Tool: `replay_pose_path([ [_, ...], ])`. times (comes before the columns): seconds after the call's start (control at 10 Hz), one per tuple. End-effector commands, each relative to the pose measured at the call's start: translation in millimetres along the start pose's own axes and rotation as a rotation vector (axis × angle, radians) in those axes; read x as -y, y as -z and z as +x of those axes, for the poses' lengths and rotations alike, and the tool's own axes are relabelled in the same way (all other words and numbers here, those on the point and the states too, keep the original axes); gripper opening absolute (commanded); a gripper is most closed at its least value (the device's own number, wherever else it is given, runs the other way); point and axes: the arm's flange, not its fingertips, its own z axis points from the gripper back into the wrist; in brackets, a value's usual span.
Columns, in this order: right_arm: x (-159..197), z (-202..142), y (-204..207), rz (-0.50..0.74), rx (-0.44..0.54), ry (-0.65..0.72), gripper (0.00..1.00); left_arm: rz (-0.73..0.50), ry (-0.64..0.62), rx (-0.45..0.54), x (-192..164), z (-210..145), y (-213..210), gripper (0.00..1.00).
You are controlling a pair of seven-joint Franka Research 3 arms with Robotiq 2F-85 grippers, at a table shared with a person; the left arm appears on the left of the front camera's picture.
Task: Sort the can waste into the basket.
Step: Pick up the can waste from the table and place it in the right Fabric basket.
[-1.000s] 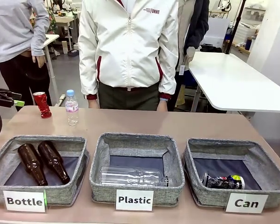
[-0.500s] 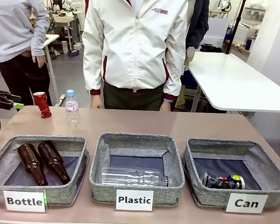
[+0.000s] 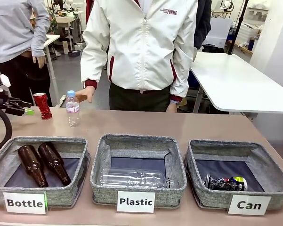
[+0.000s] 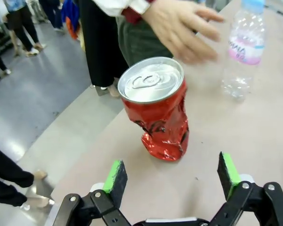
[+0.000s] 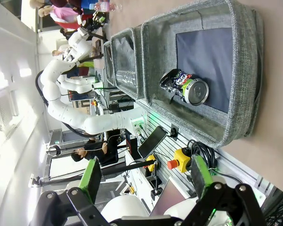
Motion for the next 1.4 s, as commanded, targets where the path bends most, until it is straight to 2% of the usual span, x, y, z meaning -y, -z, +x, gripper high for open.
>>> replay_pose_path([
  [0.0,-1,-3,-2,-0.001,-0.005,-0.019,1.00,0.040,0.002,0.009,-10,-2,14,1.00],
  [0.1,-1,-3,-2,-0.001,-0.005,-0.019,1.00,0.063,0.005,0.000,-13,-3,6,1.00],
  [0.2,-1,-3,-2,-0.001,-0.005,-0.019,1.00,0.063,0.001,0.008,-12,-1,-19,1.00],
  [0.3,-1,-3,-2,-0.001,-0.005,-0.019,1.00,0.069,0.013,0.023,-5,3,-58,1.00],
  [0.5,-1,-3,-2,-0.001,-0.005,-0.019,1.00,0.082,0.086,0.117,28,13,-150,1.00],
  [0.6,-1,-3,-2,-0.001,-0.005,-0.019,1.00,0.096,0.118,0.137,42,13,-183,1.00],
  [0.8,-1,-3,-2,-0.001,-0.005,-0.019,1.00,0.172,0.153,0.187,62,7,-224,1.00],
  [0.9,-1,-3,-2,-0.001,-0.005,-0.019,1.00,0.155,0.171,0.203,65,6,-223,1.00],
  [1.1,-1,-3,-2,-0.001,-0.005,-0.019,1.00,0.174,0.153,0.156,53,8,-201,1.00],
  [1.3,-1,-3,-2,-0.001,-0.005,-0.019,1.00,0.084,0.153,0.111,42,16,-166,1.00],
])
